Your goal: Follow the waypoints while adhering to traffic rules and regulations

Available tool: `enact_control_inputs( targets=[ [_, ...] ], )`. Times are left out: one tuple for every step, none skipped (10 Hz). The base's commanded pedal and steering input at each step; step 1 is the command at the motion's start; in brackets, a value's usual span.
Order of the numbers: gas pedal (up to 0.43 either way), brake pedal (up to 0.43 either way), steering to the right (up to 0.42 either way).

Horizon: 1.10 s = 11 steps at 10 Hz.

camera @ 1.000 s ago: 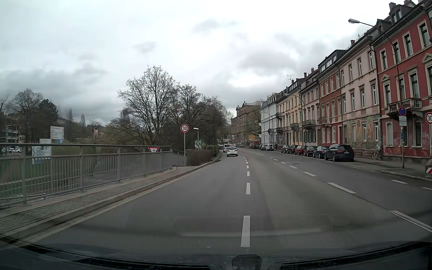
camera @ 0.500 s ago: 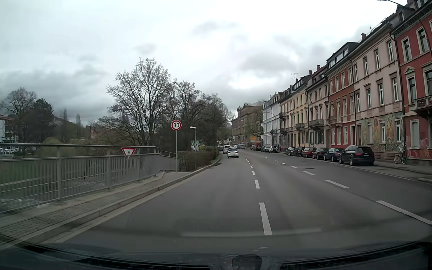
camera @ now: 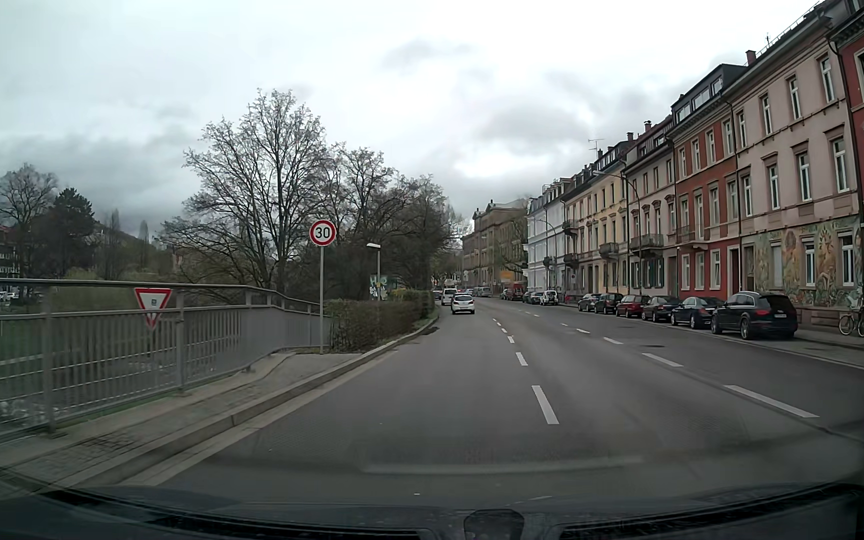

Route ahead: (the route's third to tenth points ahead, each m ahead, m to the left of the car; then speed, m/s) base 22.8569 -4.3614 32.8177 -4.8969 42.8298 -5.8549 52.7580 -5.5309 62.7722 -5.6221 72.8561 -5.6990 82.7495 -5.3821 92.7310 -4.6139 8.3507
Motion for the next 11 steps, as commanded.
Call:
enact_control_inputs(
  targets=[
    [0.008,0.000,0.011],
    [0.020,0.000,0.010],
    [0.020,0.000,0.011],
    [0.020,0.000,0.011],
    [0.020,0.000,0.011],
    [0.020,0.000,0.011],
    [0.020,0.000,0.011],
    [0.020,0.000,0.011],
    [0.020,0.000,0.011],
    [0.020,0.000,0.011],
    [0.028,0.000,0.011]
  ],
)
